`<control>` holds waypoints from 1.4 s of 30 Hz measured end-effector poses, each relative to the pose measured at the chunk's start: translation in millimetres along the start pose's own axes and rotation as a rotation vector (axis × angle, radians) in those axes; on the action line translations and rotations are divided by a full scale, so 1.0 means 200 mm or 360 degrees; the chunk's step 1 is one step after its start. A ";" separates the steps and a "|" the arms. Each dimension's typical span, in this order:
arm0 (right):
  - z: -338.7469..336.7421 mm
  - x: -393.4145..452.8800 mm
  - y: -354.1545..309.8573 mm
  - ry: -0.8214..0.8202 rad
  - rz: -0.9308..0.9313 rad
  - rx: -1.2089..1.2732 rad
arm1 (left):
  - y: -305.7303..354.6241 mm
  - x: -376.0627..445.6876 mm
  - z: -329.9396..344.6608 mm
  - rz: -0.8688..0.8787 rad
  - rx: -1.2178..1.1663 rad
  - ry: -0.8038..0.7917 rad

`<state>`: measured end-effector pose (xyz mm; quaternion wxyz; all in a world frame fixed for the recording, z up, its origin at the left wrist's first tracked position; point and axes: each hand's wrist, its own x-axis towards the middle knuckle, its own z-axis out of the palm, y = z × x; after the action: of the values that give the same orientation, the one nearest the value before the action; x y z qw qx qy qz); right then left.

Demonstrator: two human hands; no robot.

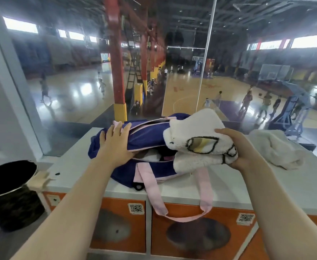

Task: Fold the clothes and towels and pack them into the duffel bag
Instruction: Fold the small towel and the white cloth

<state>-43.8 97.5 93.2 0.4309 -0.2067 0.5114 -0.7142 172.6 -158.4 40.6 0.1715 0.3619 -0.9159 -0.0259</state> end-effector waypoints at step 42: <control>0.79 0.92 0.48 -0.0013 -0.0050 0.1009 | 0.03 0.28 -0.36 -0.0092 -0.0440 0.0725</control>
<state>11.7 -151.5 41.2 0.4649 -0.0730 0.2584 -0.8437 153.3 -186.0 125.7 0.4201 0.3576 -0.8308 -0.0735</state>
